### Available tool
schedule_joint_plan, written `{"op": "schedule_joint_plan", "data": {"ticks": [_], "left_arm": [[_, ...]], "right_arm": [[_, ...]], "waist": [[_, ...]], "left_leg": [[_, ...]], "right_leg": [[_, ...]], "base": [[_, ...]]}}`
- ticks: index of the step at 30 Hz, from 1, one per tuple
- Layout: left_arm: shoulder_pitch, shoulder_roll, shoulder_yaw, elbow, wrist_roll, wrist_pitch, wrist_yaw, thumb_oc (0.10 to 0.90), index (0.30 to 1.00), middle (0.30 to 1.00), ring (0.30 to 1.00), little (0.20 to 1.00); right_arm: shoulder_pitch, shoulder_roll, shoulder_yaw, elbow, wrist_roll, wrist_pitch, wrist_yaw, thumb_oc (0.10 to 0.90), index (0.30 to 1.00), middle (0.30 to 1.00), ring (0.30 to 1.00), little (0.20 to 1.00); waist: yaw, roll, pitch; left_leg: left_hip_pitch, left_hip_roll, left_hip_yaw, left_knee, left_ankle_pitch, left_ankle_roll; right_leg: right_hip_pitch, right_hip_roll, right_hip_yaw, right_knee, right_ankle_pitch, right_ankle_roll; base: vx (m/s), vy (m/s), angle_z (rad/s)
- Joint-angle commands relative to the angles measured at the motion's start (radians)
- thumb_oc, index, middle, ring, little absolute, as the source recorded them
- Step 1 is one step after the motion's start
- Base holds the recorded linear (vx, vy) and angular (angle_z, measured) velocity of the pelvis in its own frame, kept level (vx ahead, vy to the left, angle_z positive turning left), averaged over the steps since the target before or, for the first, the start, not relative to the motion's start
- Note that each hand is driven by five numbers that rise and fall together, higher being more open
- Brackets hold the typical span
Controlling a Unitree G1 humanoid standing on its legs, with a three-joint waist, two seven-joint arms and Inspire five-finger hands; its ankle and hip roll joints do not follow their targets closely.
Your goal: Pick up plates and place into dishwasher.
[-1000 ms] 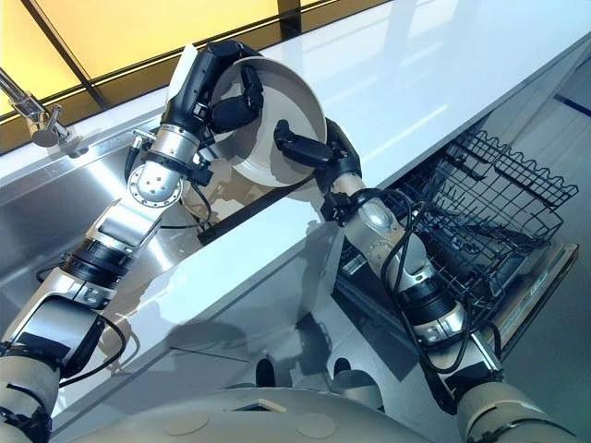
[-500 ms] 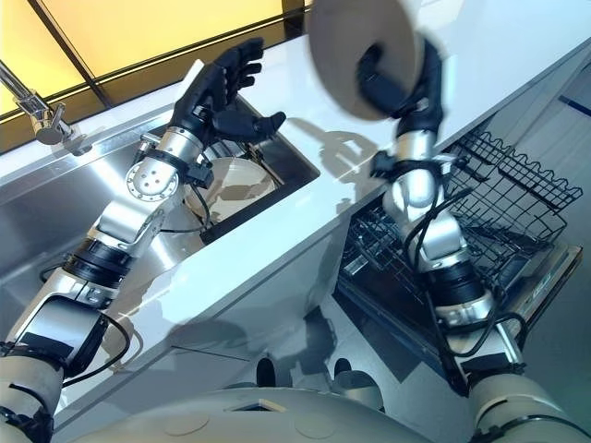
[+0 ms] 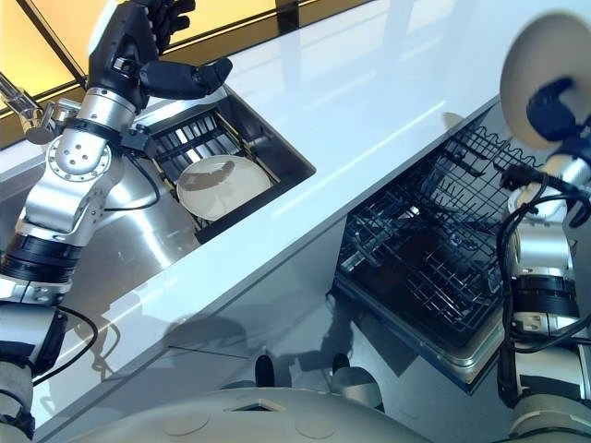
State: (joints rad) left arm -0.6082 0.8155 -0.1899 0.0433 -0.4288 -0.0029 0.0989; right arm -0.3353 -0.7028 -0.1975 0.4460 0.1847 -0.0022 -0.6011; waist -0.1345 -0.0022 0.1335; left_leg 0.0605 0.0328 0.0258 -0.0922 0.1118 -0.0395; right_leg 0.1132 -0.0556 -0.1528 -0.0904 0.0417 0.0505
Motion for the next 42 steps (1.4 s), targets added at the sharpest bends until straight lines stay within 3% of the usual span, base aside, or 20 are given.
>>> {"op": "schedule_joint_plan", "data": {"ticks": [1, 3, 9, 14, 27, 30, 31, 33, 38, 42], "left_arm": [[0.002, 0.087, 0.134, -0.064, 0.041, -0.07, 0.048, 0.8, 0.9, 0.9, 0.9, 0.9], [0.024, 0.114, 0.164, -0.067, 0.03, -0.061, 0.058, 0.8, 0.9, 0.9, 0.9, 0.9], [0.052, 0.178, 0.208, -0.043, 0.009, -0.022, 0.074, 0.8, 0.9, 0.9, 0.9, 0.9], [0.092, 0.181, 0.233, -0.011, 0.012, -0.022, 0.067, 0.8, 0.9, 0.9, 0.9, 0.9], [0.142, 0.194, 0.261, 0.034, 0.015, -0.028, 0.041, 0.8, 0.9, 0.9, 0.9, 0.9], [0.144, 0.191, 0.262, 0.037, 0.018, -0.025, 0.035, 0.8, 0.9, 0.9, 0.9, 0.9], [0.138, 0.193, 0.258, 0.038, 0.014, -0.019, 0.033, 0.8, 0.9, 0.9, 0.9, 0.9], [0.126, 0.199, 0.249, 0.038, 0.01, -0.008, 0.032, 0.8, 0.9, 0.9, 0.9, 0.9], [0.103, 0.215, 0.228, 0.029, 0.0, 0.016, 0.016, 0.8, 0.9, 0.9, 0.9, 0.9], [0.094, 0.219, 0.223, 0.014, -0.002, 0.032, 0.006, 0.8, 0.9, 0.9, 0.9, 0.9]], "right_arm": [[0.032, -0.139, -0.06, -0.018, -0.02, -0.098, -0.029, 0.1, 0.3, 0.3, 0.3, 0.2], [0.1, -0.114, -0.086, 0.021, 0.001, -0.144, -0.023, 0.1, 0.3, 0.3, 0.3, 0.2], [0.167, -0.086, -0.064, 0.095, 0.0, -0.199, 0.033, 0.1, 0.3, 0.3, 0.3, 0.2], [0.169, -0.089, -0.001, 0.124, -0.053, -0.18, 0.084, 0.1, 0.3, 0.3, 0.3, 0.2], [0.087, -0.145, 0.21, 0.159, -0.205, -0.053, 0.216, 0.1, 0.3, 0.3, 0.3, 0.2], [0.076, -0.14, 0.246, 0.194, -0.217, 0.014, 0.242, 0.1, 0.3, 0.3, 0.3, 0.2], [0.07, -0.139, 0.267, 0.228, -0.223, 0.07, 0.261, 0.1, 0.3, 0.3, 0.3, 0.2], [0.062, -0.134, 0.29, 0.273, -0.213, 0.122, 0.289, 0.1, 0.3, 0.3, 0.3, 0.2], [0.021, -0.129, 0.327, 0.38, -0.205, 0.204, 0.331, 0.1, 0.3, 0.3, 0.3, 0.2], [-0.006, -0.123, 0.34, 0.455, -0.212, 0.216, 0.341, 0.1, 0.3, 0.3, 0.3, 0.2]], "waist": [[0.015, 0.028, -0.109], [0.017, 0.033, -0.102], [0.029, 0.043, -0.082], [0.042, 0.047, -0.067], [0.077, 0.05, -0.034], [0.083, 0.052, -0.029], [0.087, 0.054, -0.026], [0.091, 0.056, -0.024], [0.111, 0.06, -0.012], [0.125, 0.065, -0.002]], "left_leg": [[0.018, -0.009, 0.028, 0.009, -0.099, -0.019], [0.017, -0.008, 0.02, 0.01, -0.098, -0.018], [0.018, -0.004, 0.006, 0.012, -0.094, -0.02], [0.015, 0.0, -0.007, 0.016, -0.092, -0.023], [-0.004, 0.008, -0.032, 0.032, -0.091, -0.03], [-0.01, 0.008, -0.036, 0.037, -0.092, -0.031], [-0.012, 0.007, -0.04, 0.039, -0.094, -0.031], [-0.014, 0.007, -0.042, 0.041, -0.094, -0.032], [-0.019, 0.006, -0.058, 0.049, -0.097, -0.034], [-0.023, 0.005, -0.071, 0.052, -0.098, -0.033]], "right_leg": [[-0.048, 0.048, -0.011, 0.157, -0.134, 0.058], [-0.05, 0.048, -0.011, 0.165, -0.138, 0.056], [-0.049, 0.046, -0.02, 0.173, -0.144, 0.053], [-0.051, 0.048, -0.029, 0.184, -0.154, 0.047], [-0.054, 0.053, -0.041, 0.205, -0.179, 0.028], [-0.057, 0.053, -0.043, 0.212, -0.184, 0.025], [-0.058, 0.053, -0.043, 0.216, -0.188, 0.023], [-0.058, 0.053, -0.045, 0.218, -0.19, 0.02], [-0.053, 0.054, -0.049, 0.222, -0.196, 0.014], [-0.052, 0.055, -0.05, 0.226, -0.199, 0.008]], "base": [[0.03, -0.048, 0.01], [0.03, -0.05, 0.02], [0.05, -0.055, 0.09], [0.05, -0.044, 0.1], [0.05, -0.022, 0.13], [0.04, -0.003, 0.08], [0.04, -0.003, 0.09], [0.05, -0.011, 0.11], [0.05, -0.024, 0.09], [0.02, -0.014, 0.1]]}}
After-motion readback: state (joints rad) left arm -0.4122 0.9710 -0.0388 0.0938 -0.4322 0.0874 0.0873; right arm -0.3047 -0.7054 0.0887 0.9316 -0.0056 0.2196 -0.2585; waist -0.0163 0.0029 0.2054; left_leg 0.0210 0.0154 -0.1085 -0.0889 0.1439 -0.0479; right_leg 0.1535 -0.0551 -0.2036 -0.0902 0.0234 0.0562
